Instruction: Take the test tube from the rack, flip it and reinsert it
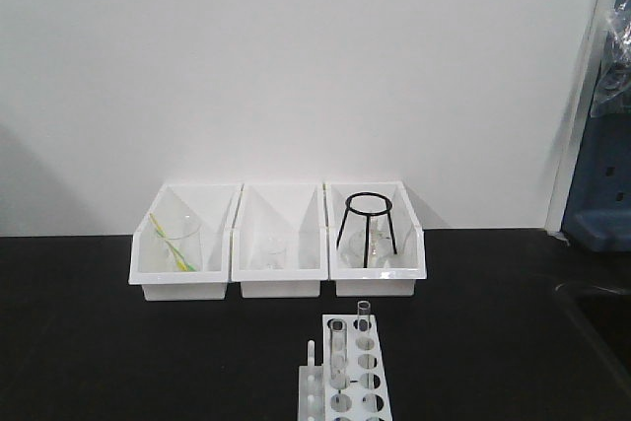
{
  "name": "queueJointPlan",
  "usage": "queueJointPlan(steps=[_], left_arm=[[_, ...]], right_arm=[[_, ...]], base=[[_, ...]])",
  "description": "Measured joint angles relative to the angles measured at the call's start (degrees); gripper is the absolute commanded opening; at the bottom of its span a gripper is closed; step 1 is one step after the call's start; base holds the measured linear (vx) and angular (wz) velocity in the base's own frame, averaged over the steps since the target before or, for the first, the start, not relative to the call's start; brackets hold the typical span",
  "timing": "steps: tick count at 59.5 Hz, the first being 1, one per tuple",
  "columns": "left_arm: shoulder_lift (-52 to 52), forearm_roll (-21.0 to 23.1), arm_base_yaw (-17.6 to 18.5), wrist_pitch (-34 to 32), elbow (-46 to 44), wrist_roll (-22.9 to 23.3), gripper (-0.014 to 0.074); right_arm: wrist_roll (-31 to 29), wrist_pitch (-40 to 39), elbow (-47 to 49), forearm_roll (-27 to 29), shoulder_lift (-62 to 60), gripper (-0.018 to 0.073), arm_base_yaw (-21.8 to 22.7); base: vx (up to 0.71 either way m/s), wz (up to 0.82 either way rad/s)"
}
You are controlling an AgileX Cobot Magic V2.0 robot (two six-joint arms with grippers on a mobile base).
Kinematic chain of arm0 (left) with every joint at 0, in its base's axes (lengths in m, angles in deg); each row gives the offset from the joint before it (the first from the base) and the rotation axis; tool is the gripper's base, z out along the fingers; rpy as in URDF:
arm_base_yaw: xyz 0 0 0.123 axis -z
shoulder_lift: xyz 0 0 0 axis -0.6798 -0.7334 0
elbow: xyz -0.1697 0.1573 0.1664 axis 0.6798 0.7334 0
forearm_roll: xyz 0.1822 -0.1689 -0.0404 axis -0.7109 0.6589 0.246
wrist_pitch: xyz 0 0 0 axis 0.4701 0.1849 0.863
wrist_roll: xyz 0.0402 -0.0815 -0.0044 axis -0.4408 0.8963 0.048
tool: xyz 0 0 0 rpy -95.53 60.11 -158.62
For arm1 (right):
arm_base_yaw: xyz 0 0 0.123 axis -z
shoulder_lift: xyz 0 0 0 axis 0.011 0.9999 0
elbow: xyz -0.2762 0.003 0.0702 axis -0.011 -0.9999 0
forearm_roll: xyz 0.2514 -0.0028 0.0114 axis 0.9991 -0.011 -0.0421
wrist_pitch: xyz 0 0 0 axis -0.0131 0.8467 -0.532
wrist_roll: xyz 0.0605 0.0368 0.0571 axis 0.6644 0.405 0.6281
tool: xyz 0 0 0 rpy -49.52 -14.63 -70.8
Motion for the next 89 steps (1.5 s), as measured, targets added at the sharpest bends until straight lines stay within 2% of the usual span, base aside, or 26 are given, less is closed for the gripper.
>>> queueJointPlan(steps=[12,18,29,38,43,51,58,66,75,89], left_arm=[[0.0,0.0,0.0,0.0,0.0,0.0,-0.0006],[0.0,0.0,0.0,0.0,0.0,0.0,-0.0006],[0.0,0.0,0.0,0.0,0.0,0.0,-0.0006],[0.0,0.0,0.0,0.0,0.0,0.0,-0.0006],[0.0,0.0,0.0,0.0,0.0,0.0,-0.0006],[0.0,0.0,0.0,0.0,0.0,0.0,-0.0006],[0.0,0.0,0.0,0.0,0.0,0.0,-0.0006],[0.0,0.0,0.0,0.0,0.0,0.0,-0.0006],[0.0,0.0,0.0,0.0,0.0,0.0,-0.0006],[0.0,0.0,0.0,0.0,0.0,0.0,-0.0006]], right_arm=[[0.0,0.4,0.9,-0.1,4.3,0.0099,0.0],[0.0,0.6,0.9,-0.1,4.7,0.0223,0.0],[0.0,0.7,0.9,-0.1,4.7,0.0531,0.0],[0.0,0.6,0.9,-0.1,4.7,0.0644,0.0],[0.2,0.1,0.9,0.0,4.7,0.0645,0.0],[3.0,-2.4,0.7,0.0,5.4,0.0596,0.0],[5.4,-9.6,-3.3,-3.2,8.4,0.054,-0.9],[7.7,-20.1,-12.3,-9.3,15.0,0.0485,-5.3],[8.2,-30.8,-19.6,-16.1,27.7,0.0477,-12.0],[7.8,-43.5,-19.4,-17.2,43.2,0.0477,-17.7]], base=[[0.0,0.0],[0.0,0.0],[0.0,0.0],[0.0,0.0],[0.0,0.0],[0.0,0.0],[0.0,0.0],[0.0,0.0],[0.0,0.0],[0.0,0.0]])
